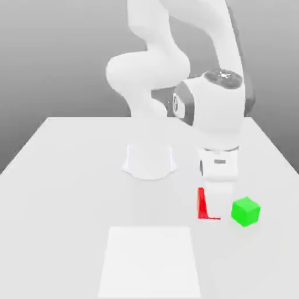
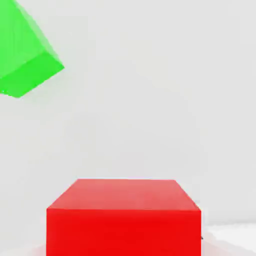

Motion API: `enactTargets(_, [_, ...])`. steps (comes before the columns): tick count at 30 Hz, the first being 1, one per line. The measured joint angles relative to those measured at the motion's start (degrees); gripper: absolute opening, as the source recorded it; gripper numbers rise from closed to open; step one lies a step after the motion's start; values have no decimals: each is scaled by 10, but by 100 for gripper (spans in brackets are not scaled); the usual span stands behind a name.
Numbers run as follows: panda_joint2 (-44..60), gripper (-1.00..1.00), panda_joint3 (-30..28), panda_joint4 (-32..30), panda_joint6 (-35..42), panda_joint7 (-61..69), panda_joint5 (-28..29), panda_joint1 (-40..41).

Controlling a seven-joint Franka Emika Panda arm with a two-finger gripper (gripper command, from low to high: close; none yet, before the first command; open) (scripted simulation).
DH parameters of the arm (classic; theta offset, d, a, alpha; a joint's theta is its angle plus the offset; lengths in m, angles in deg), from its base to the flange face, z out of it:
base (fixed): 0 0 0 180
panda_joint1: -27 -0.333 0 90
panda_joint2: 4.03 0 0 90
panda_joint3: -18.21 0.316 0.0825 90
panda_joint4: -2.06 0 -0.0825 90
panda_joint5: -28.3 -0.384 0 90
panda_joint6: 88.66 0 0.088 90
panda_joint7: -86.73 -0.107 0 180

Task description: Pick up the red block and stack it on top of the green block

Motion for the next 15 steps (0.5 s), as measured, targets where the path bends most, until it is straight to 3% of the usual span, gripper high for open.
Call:
enactTargets(8, [-26,-100,55,-10,5,210,6,-109])
enactTargets(15, [54,-100,60,-6,-74,224,12,-116])
